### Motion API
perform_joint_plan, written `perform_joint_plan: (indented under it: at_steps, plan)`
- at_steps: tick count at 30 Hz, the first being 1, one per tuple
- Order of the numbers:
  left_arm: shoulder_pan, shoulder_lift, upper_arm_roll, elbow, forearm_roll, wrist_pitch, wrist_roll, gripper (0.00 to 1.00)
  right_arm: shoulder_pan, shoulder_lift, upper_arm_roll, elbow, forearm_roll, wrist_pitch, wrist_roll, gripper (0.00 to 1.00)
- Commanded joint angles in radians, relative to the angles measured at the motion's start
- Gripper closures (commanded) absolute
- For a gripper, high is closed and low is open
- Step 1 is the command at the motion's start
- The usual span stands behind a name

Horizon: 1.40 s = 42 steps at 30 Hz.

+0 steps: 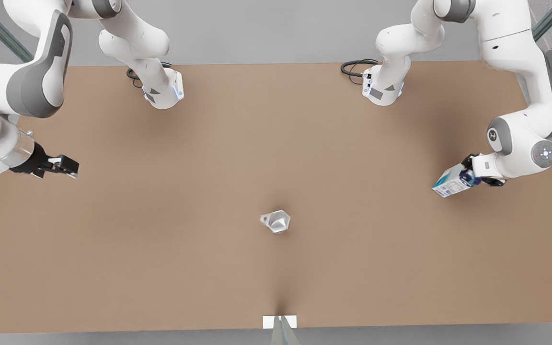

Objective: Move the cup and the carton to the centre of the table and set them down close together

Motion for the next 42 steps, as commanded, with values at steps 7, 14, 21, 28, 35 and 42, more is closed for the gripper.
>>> perform_joint_plan:
  at_steps: [7, 14, 21, 28, 35, 42]
  plan:
    - [-0.013, -0.058, -0.380, 0.151, -0.065, -0.190, -0.581, 0.30, 0.000, 0.054, -0.002, 0.063, 0.016, 0.005, 0.002, 0.00]
    - [-0.245, 0.130, -0.779, 0.350, -0.059, -0.190, -1.494, 0.30, -0.001, 0.053, -0.003, 0.087, 0.013, 0.005, 0.000, 0.00]
    - [-0.460, 0.446, -0.768, 0.617, 0.110, -0.152, -1.765, 0.30, -0.001, 0.053, -0.003, 0.087, 0.013, 0.005, 0.000, 0.00]
    - [-0.461, 0.477, -0.759, 0.617, 0.150, -0.152, -1.779, 0.00, -0.001, 0.053, -0.003, 0.089, 0.012, 0.005, 0.002, 0.00]
    - [-0.460, 0.457, -0.769, 0.797, 0.139, -0.405, -1.768, 0.00, -0.003, 0.051, -0.003, 0.089, 0.012, 0.005, 0.002, 0.00]
    - [-0.225, 0.256, -0.452, 0.926, 0.147, -0.629, -1.129, 0.00, -0.004, 0.050, -0.005, 0.091, 0.010, 0.006, 0.002, 0.00]
